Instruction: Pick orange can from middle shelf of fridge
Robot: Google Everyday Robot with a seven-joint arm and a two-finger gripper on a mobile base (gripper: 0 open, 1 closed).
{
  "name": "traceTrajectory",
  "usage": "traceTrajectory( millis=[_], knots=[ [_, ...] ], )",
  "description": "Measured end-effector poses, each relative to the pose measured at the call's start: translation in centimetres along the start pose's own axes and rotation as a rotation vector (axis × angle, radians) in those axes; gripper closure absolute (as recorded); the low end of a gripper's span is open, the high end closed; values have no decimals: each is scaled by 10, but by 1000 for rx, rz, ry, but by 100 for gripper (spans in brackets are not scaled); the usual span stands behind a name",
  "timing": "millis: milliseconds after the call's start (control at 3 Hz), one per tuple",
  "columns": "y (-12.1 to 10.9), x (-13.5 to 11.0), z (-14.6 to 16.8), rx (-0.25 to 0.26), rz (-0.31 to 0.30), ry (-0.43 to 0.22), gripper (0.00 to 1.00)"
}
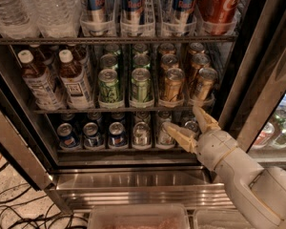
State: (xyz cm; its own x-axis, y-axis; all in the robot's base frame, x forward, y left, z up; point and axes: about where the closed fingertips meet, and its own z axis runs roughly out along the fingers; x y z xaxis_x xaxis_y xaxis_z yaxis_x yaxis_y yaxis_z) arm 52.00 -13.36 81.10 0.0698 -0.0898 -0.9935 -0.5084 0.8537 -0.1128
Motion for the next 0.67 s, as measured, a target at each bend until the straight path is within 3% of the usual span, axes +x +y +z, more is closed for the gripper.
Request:
traceTrajectory(
  millis=[333,667],
  knots=[
    [0,0,0,0,0,0,37],
    [0,0,0,0,0,0,37]
  ],
)
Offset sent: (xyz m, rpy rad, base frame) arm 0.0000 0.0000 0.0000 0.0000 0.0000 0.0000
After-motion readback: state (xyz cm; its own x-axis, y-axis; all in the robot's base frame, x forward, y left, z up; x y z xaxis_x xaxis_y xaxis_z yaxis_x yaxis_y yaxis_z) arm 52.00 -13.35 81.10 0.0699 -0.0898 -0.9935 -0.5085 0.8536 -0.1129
